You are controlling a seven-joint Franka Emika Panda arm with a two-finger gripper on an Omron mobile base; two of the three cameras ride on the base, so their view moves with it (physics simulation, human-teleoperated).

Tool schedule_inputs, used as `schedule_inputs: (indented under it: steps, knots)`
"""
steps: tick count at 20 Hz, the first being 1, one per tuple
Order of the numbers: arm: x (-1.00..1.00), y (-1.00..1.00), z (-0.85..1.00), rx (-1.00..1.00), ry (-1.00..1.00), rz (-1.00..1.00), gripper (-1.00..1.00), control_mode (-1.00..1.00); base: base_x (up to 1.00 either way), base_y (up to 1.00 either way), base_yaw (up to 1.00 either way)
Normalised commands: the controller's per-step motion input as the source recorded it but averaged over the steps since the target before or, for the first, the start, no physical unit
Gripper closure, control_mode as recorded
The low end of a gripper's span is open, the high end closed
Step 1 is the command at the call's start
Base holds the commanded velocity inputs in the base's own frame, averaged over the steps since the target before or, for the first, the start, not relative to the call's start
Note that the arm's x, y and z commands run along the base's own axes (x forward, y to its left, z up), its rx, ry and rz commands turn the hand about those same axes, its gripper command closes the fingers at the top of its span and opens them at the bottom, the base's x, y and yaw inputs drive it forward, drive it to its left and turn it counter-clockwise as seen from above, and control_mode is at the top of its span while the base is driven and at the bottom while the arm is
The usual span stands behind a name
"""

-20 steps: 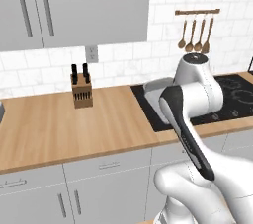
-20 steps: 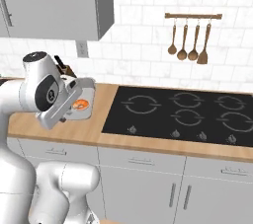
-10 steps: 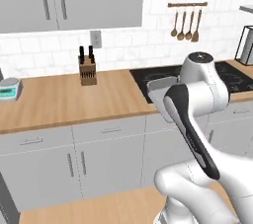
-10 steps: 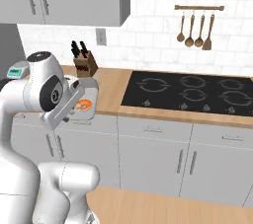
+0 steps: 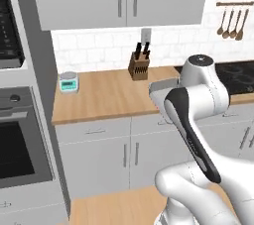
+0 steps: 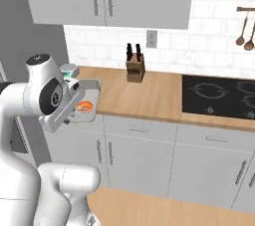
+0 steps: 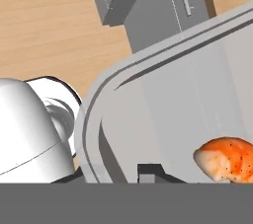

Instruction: Take the meat container that has the shrimp and place it on the second highest rack of the freezer. Then take the vegetable container that has the tomato and potato and place it on the highest rack of the freezer.

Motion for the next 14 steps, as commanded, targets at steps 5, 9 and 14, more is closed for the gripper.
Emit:
schedule_inputs:
  steps: [5,9,14]
  knots:
    - [0.00,0.00,0.00,0.00,0.00,0.00,1.00,1.00,0.00,1.00,0.07]
    - [0.00,0.00,0.00,0.00,0.00,0.00,1.00,1.00,-0.23,1.00,0.02]
    - [0.00,0.00,0.00,0.00,0.00,0.00,1.00,1.00,-0.58,1.00,0.00]
